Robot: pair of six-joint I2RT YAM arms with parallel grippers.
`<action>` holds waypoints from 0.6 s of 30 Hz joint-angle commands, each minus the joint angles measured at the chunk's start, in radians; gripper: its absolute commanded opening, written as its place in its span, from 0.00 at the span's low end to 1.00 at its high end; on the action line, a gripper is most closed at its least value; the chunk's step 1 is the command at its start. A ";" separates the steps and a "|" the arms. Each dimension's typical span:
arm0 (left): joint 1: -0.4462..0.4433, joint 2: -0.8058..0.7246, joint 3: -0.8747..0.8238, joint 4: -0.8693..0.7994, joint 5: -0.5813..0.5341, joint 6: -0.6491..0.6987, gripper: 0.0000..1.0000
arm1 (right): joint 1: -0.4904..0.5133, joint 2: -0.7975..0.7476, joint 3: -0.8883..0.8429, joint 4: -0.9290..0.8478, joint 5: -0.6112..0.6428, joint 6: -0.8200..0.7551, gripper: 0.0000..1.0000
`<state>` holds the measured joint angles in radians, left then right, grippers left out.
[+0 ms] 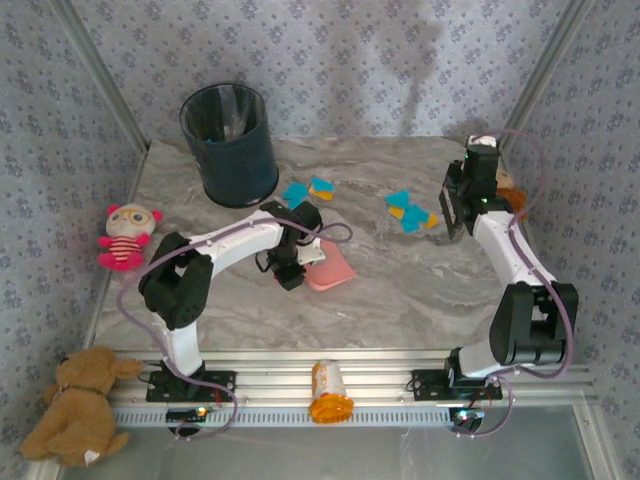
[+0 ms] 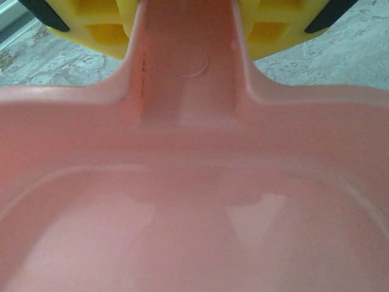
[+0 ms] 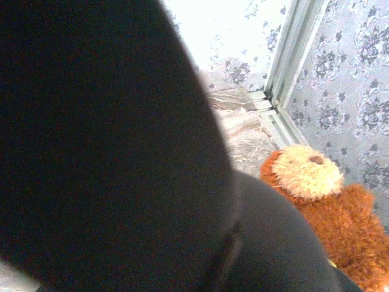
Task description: Sweep away the paper scraps from the table
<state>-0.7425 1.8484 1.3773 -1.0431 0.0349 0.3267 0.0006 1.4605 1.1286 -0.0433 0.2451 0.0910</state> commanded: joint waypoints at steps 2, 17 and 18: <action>-0.008 0.023 0.051 -0.084 -0.022 0.046 0.00 | 0.005 0.061 0.041 0.082 0.089 -0.112 0.00; -0.008 0.085 0.120 -0.149 -0.032 0.058 0.00 | 0.073 0.189 -0.047 0.332 0.096 -0.152 0.00; -0.008 0.088 0.124 -0.153 -0.033 0.058 0.00 | 0.082 0.193 -0.052 0.337 0.093 -0.152 0.00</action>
<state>-0.7425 1.9244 1.4677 -1.1454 0.0055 0.3660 0.0677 1.6394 1.0950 0.2157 0.3412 -0.0463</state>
